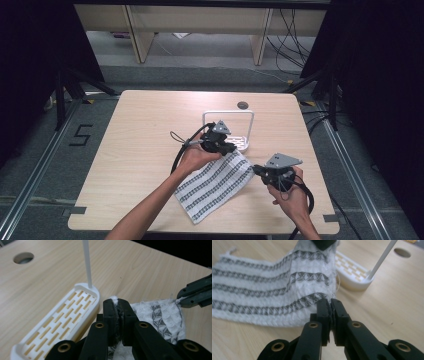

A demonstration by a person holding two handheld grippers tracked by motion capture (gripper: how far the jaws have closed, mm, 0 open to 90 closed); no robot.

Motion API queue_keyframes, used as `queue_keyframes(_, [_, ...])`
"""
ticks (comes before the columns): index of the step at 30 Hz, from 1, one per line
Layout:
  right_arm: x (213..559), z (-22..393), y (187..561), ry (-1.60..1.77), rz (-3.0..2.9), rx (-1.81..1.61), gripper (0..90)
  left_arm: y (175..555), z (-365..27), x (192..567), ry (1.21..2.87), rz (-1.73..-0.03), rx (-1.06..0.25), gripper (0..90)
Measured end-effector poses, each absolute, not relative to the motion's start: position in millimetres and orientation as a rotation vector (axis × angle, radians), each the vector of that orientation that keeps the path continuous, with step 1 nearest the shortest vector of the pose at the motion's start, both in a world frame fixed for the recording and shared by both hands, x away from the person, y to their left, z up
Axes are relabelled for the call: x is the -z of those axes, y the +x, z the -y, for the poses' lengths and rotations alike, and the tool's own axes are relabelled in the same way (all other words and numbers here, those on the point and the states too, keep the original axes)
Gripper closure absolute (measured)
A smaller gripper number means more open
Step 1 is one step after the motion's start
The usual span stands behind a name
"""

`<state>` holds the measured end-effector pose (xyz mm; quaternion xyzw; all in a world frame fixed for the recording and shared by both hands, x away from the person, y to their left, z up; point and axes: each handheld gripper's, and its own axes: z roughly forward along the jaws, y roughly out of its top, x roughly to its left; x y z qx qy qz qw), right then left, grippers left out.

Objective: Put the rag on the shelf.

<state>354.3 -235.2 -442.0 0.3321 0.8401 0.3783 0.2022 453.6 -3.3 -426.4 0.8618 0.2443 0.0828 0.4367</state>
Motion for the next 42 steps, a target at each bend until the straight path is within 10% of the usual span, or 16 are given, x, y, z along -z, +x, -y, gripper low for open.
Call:
queue_keyframes(18, [325.4, 234.9, 383.1, 0.774, -2.169, -1.133, 87.2, 435.3, -24.3, 319.1, 1.989, -0.633, -0.352, 85.0])
queue_keyframes(42, [262.4, 215.5, 438.2, 0.765, -2.104, -1.135, 87.2, 472.8, -37.7, 265.4, 1.871, -0.750, -0.422, 84.9])
